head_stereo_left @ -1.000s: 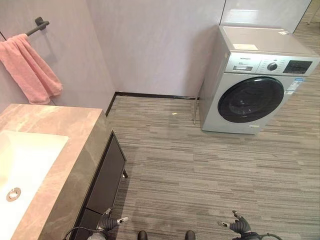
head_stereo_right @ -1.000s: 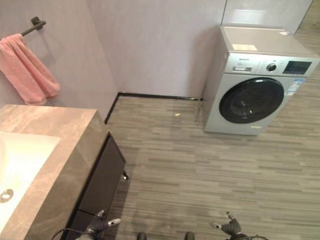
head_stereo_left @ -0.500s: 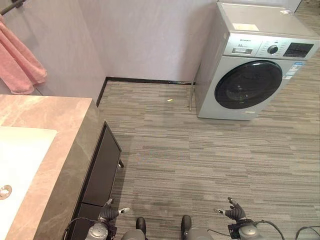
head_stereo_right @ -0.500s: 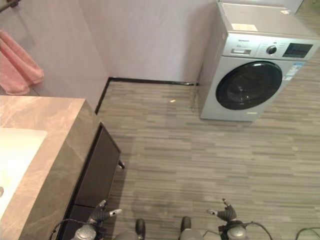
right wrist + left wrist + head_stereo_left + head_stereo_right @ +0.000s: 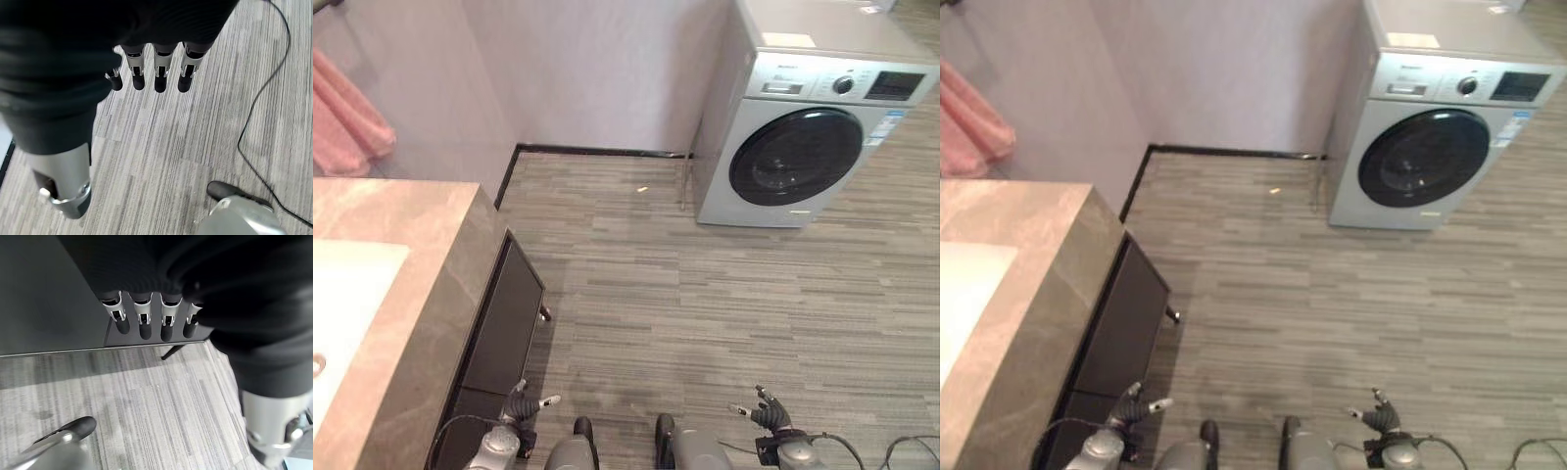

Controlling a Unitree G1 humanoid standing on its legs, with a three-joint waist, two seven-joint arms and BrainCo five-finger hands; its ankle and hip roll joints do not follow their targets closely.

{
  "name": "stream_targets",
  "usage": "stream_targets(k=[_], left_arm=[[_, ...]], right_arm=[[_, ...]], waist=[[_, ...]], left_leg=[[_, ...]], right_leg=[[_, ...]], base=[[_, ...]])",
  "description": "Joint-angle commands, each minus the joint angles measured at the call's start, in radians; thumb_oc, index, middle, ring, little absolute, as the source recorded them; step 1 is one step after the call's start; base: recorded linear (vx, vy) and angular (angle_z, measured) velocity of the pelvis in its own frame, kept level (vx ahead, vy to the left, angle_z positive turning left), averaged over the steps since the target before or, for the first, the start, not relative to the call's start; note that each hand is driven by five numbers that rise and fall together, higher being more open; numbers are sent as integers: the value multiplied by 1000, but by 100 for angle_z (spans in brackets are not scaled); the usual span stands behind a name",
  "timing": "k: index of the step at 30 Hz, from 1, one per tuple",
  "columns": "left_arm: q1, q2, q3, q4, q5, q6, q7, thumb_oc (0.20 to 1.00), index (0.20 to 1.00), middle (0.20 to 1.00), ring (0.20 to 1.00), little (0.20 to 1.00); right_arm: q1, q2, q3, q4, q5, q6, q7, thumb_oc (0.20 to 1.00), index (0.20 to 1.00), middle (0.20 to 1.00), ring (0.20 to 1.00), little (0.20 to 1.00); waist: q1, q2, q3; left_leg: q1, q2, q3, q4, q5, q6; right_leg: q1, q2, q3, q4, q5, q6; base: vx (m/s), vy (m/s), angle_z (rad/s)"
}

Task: Put brush and paste in cup on sink, flatten towel.

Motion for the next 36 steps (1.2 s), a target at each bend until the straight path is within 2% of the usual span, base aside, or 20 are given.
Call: stream_targets(k=[1, 5, 7, 9, 14, 16, 17, 18, 19, 20, 21, 22, 25, 26, 27, 29, 31, 33, 34, 36], left_arm=[[6, 14, 51, 12, 3, -15, 27, 1000, 1000, 1000, 1000, 1000], [21, 2, 49, 10, 12, -26, 48, 1000, 1000, 1000, 1000, 1000], [28, 1, 53, 8, 9, -27, 49, 1000, 1000, 1000, 1000, 1000], [44, -6, 58, 3, -1, -26, 50, 1000, 1000, 1000, 1000, 1000], [46, 0, 37, -20, 30, -28, 39, 1000, 1000, 1000, 1000, 1000], [43, 1, 27, -31, 47, -25, 36, 1000, 1000, 1000, 1000, 1000], [36, 6, 22, -45, 54, -24, 38, 1000, 1000, 1000, 1000, 1000], [36, 6, 22, -45, 54, -24, 38, 1000, 1000, 1000, 1000, 1000], [30, 15, 11, -61, 68, -25, 35, 1000, 1000, 1000, 1000, 1000], [30, 15, 11, -61, 68, -25, 35, 1000, 1000, 1000, 1000, 1000], [13, 27, -5, -84, 81, -20, 30, 1000, 1000, 1000, 1000, 1000], [13, 27, -5, -84, 81, -20, 30, 1000, 1000, 1000, 1000, 1000], [11, 33, 0, -70, 79, -20, 32, 1000, 1000, 1000, 1000, 1000], [-4, 36, 0, -43, 88, -22, 31, 1000, 1000, 1000, 1000, 1000], [-4, 36, 0, -42, 88, -22, 31, 1000, 1000, 1000, 1000, 1000], [-20, 44, 10, -7, 94, -28, 36, 1000, 1000, 1000, 1000, 1000], [-9, 40, 23, 8, 94, -31, 35, 1000, 1000, 1000, 1000, 1000], [-4, 38, 19, 4, 96, -30, 30, 1000, 1000, 1000, 1000, 1000], [-10, 32, 9, 12, 102, -28, 24, 1000, 1000, 1000, 1000, 1000], [2, 25, 15, 15, 98, -23, 19, 1000, 1000, 1000, 1000, 1000]], right_arm=[[5, -49, -14, -45, -9, -21, -46, 1000, 1000, 1000, 1000, 1000], [-16, -51, 13, -25, -58, -15, -59, 1000, 1000, 1000, 1000, 1000], [-23, -49, 13, -10, -64, -14, -61, 1000, 1000, 1000, 1000, 1000], [-41, -17, 24, -1, -71, -7, -55, 1000, 1000, 1000, 1000, 1000], [-55, -3, 24, -21, -77, -4, -48, 1000, 1000, 1000, 1000, 1000], [-55, -3, 28, -39, -89, -5, -42, 1000, 1000, 1000, 1000, 1000], [-57, -2, 34, -66, -100, -3, -44, 1000, 1000, 1000, 1000, 1000], [-57, -2, 34, -66, -100, -3, -44, 1000, 1000, 1000, 1000, 1000], [-58, -1, 42, -92, -109, -5, -46, 1000, 1000, 1000, 1000, 1000], [-58, -1, 42, -92, -109, -5, -46, 1000, 1000, 1000, 1000, 1000], [-55, -2, 43, -129, -94, -14, -47, 1000, 1000, 1000, 1000, 1000], [-55, -2, 43, -129, -94, -14, -47, 1000, 1000, 1000, 1000, 1000], [-54, 4, 57, -141, -96, -15, -44, 1000, 1000, 1000, 1000, 1000], [-59, -4, 62, -160, -93, -19, -47, 1000, 1000, 1000, 1000, 1000], [-58, -5, 62, -161, -93, -19, -47, 1000, 1000, 1000, 1000, 1000], [-53, -9, 65, -159, -94, -19, -47, 1000, 1000, 1000, 1000, 1000], [-35, -8, 55, -165, -100, -17, -43, 1000, 1000, 1000, 1000, 1000], [-14, -10, 50, -183, -102, -16, -39, 1000, 1000, 1000, 1000, 1000], [-2, -21, 43, -172, -97, -17, -34, 1000, 1000, 1000, 1000, 1000], [19, -36, 44, -176, -109, -16, -25, 1000, 1000, 1000, 1000, 1000]], waist=[[-4, 4, 3], [42, 23, 6], [53, 25, 5], [78, 19, -21], [91, -4, -41], [95, -9, -45], [93, -1, -34], [94, -2, -33], [78, 17, -4], [78, 17, -4], [38, 30, 16], [38, 32, 15], [26, 29, 22], [-9, 7, 21], [-9, 10, 25], [-55, -11, 20], [-56, -17, 12], [-62, -22, 3], [-80, -29, -15], [-80, -21, -27]], left_leg=[[-67, -35, 63, -122, -11, 99], [-82, -35, 28, -312, 68, 97], [-81, -34, 23, -318, 83, 95], [-72, -69, 1, -274, 50, 137], [-99, -114, 40, -166, -37, 179], [-76, -135, 54, -149, -78, 202], [-33, -147, 52, -164, -99, 224], [-33, -148, 54, -165, -99, 224], [24, -152, 46, -186, -112, 243], [25, -153, 46, -186, -112, 243], [84, -160, 16, -198, -136, 245], [83, -158, 15, -199, -135, 245], [151, -153, 22, -222, -159, 240], [204, -169, -5, -253, -181, 232], [211, -166, -6, -254, -184, 231], [277, -173, -57, -311, -200, 219], [326, -154, -63, -335, -214, 203], [336, -153, -72, -329, -223, 195], [343, -151, -96, -281, -246, 187], [355, -132, -104, -210, -248, 167]], right_leg=[[169, 16, 22, -229, 84, 59], [224, 26, 63, -260, 68, 82], [236, 26, 69, -260, 62, 87], [259, -7, 101, -219, 19, 110], [240, -63, 111, -128, 19, 146], [187, -98, 121, -3, 117, 171], [119, -112, 119, 146, 230, 171], [118, -113, 121, 148, 229, 171], [51, -110, 107, 299, 303, 170], [51, -110, 107, 299, 302, 170], [-38, -19, 145, 340, 236, 160], [-40, -17, 144, 337, 238, 159], [-90, -68, 29, 221, 189, 141], [-159, -20, 89, 25, 204, 154], [-150, -17, 87, 18, 205, 154], [-198, 3, 229, -197, 299, 187], [-206, -15, 162, -215, 326, 194], [-182, -16, 153, -211, 317, 187], [-166, 21, 211, -163, 306, 165], [-138, 50, 189, -122, 260, 140]], base=[[213, 53, 20], [299, 114, -18], [266, 118, -36], [408, 294, -52], [264, 217, -59], [230, 232, -18], [213, 232, -19], [256, 314, -12], [106, 155, -2], [321, 221, 24], [213, 68, 25], [379, 144, 35], [326, 27, 14], [340, -64, -24], [473, -111, 0], [465, -144, 34], [392, -143, 38], [270, -150, 38], [473, -249, 45], [433, -217, 99]])
